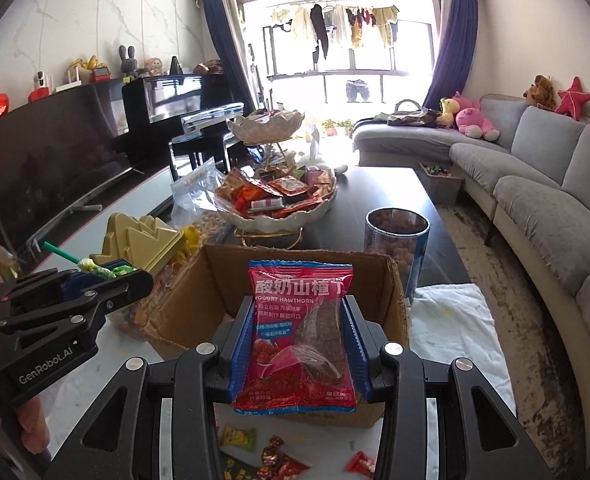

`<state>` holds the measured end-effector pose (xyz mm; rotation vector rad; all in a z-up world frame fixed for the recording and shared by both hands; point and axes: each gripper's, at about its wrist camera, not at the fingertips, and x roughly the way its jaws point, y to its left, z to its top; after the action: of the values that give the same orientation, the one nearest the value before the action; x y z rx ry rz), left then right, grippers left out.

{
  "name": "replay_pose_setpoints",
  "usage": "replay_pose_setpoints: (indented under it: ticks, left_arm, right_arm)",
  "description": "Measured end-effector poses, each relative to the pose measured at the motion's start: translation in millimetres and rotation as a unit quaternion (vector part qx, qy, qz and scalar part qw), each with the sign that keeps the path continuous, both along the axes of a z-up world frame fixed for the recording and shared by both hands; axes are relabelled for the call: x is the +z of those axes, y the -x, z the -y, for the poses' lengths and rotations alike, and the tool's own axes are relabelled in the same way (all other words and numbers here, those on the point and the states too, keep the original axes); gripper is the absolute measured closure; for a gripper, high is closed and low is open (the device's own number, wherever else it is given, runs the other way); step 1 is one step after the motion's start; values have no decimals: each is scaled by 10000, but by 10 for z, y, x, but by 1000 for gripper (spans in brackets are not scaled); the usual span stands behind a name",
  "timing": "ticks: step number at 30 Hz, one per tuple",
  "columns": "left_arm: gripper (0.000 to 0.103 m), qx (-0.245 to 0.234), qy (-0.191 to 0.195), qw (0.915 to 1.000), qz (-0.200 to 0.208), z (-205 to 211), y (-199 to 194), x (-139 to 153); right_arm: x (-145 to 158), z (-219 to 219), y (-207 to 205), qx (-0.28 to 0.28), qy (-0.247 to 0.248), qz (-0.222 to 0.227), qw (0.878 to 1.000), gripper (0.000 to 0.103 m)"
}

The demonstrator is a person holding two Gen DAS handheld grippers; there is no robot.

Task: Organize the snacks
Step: 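Carry the lollipop and red bag over the box rim and open both tools inside, then withdraw both open tools from the box back toward the snacks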

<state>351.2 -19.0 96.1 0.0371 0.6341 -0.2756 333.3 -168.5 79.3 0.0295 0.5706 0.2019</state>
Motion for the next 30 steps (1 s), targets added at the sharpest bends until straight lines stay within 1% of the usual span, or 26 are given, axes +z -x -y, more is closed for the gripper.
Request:
replay_pose_setpoints:
  ticks: [6, 7, 8, 9, 10, 11, 12, 15, 17, 19, 25, 27, 30]
  left_arm:
    - [76, 20, -43, 9999, -132, 38, -241, -71]
    - [74, 75, -74, 9998, -179, 41, -288, -83]
    - [61, 131, -121, 9996, -229, 41, -328, -87]
    - [52, 239, -200, 9992, -263, 36, -360, -96]
    - [40, 336, -250, 9988, -248, 19, -370, -97]
    - [39, 403, -283, 9986, -199, -4, -356, -100]
    - [39, 427, -308, 9985, -171, -22, -329, -102]
    - [38, 385, -295, 9987, -169, -55, -229, -98]
    - [33, 328, -338, 9988, -107, -53, -136, -67]
    - [32, 299, -400, 9988, 6, -48, -25, -30]
    - [32, 186, -521, 9983, 156, -42, 278, 34]
    - [32, 172, -524, 9982, 217, -59, 375, 48]
    - [29, 155, -504, 9983, 257, -78, 508, 49]
  right_arm:
    - [-83, -32, -235, -8, 28, -110, 9999, 60]
    - [-87, -37, -272, -25, 50, -106, 9999, 60]
    - [-90, -45, -309, -58, 91, -113, 9999, 60]
    - [-96, -46, -332, -132, 136, -109, 9998, 59]
    - [-99, -43, -354, -242, 193, -96, 9995, 52]
    - [-97, -36, -359, -327, 233, -97, 9991, 42]
    - [-91, -12, -363, -430, 256, -93, 9987, 39]
    - [-70, 41, -300, -585, 257, -41, 9979, 39]
    - [-59, 51, -235, -603, 254, -27, 9979, 39]
    - [-29, 42, -112, -502, 195, 15, 9985, 39]
    - [-2, -6, 87, -292, 102, 35, 9995, 39]
    - [-10, -23, 156, -231, 69, 28, 9997, 39]
    - [-40, -44, 268, -162, 41, 12, 9999, 39]
